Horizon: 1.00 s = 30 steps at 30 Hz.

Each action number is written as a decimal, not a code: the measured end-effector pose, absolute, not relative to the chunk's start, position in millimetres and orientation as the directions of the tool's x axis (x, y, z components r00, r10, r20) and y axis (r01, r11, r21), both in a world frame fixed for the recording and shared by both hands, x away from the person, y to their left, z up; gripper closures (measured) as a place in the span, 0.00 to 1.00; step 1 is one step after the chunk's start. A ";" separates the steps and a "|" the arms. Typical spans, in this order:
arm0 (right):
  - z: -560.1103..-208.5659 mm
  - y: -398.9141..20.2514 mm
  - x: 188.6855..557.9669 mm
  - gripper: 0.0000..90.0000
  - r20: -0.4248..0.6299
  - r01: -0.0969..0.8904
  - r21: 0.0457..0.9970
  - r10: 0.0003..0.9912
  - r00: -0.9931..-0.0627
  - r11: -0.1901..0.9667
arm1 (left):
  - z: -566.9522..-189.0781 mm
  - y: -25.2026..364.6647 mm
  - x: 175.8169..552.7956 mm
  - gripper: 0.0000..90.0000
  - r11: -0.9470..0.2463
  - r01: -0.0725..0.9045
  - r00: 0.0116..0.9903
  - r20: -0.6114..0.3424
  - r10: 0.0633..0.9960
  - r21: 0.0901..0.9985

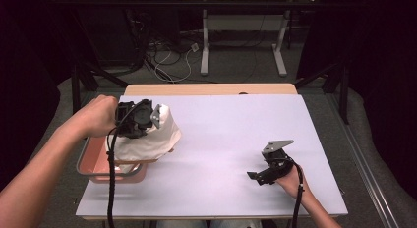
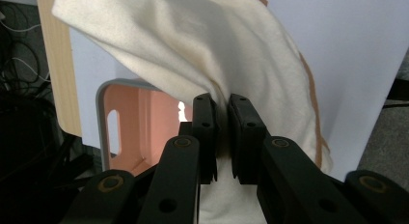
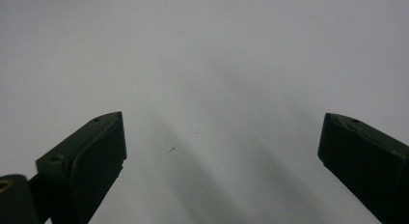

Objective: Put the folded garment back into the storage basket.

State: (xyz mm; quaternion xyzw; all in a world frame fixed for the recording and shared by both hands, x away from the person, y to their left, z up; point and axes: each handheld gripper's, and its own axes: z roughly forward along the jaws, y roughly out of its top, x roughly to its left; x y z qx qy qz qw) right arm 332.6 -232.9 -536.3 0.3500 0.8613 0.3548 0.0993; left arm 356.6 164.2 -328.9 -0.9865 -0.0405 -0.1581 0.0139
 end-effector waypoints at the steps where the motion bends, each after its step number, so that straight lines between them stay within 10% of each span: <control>1: -536.4 -232.9 332.8 0.03 0.076 0.531 0.681 0.672 -0.736 0.504 | -329.0 167.1 356.9 0.91 -0.996 0.093 0.946 0.311 0.085 -0.010; 30: -537.1 -231.6 332.4 0.02 0.074 0.522 0.689 0.667 -0.741 0.503 | -330.9 229.2 366.5 0.91 -0.934 0.353 0.875 0.334 0.352 0.058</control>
